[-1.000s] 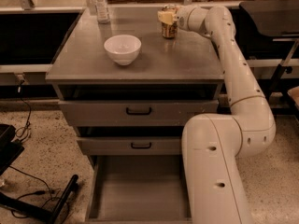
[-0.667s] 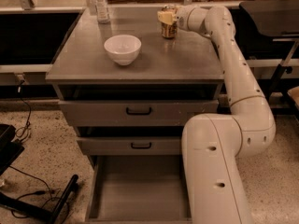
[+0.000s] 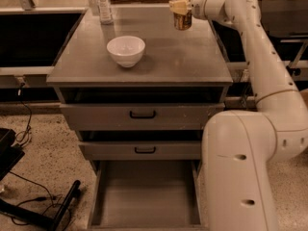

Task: Place orange can into bottom drawer

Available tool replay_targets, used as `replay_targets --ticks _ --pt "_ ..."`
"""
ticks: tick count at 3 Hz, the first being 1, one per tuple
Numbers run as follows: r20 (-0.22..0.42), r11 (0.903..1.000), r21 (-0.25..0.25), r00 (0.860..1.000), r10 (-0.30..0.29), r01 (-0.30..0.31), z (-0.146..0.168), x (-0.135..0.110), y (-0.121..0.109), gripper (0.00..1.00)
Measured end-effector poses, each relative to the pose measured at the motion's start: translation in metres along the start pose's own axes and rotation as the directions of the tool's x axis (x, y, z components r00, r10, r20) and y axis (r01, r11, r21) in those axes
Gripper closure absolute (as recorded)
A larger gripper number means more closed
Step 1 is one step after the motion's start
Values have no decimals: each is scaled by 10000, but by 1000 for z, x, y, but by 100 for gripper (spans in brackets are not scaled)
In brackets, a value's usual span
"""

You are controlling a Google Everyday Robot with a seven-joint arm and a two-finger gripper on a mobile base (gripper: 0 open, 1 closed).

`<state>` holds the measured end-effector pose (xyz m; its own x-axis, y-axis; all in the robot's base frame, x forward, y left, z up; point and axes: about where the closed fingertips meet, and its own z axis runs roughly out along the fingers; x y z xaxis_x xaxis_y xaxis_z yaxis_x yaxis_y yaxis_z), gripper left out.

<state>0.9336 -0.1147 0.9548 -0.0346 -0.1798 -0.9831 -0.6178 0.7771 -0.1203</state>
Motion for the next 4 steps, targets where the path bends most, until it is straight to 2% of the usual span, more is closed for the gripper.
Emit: replay_targets --ticks 1,2,3,4 --pt "-29 9976 491 9988 -481 482 -50 -44 -8 100" --pt "399 9855 1419 9942 -995 930 -127 -105 -16 100" --pt "1043 9633 2436 9844 -1414 1125 -221 -163 -10 100" --pt "665 9689 2213 9895 -1281 1105 -273 -142 23 100"
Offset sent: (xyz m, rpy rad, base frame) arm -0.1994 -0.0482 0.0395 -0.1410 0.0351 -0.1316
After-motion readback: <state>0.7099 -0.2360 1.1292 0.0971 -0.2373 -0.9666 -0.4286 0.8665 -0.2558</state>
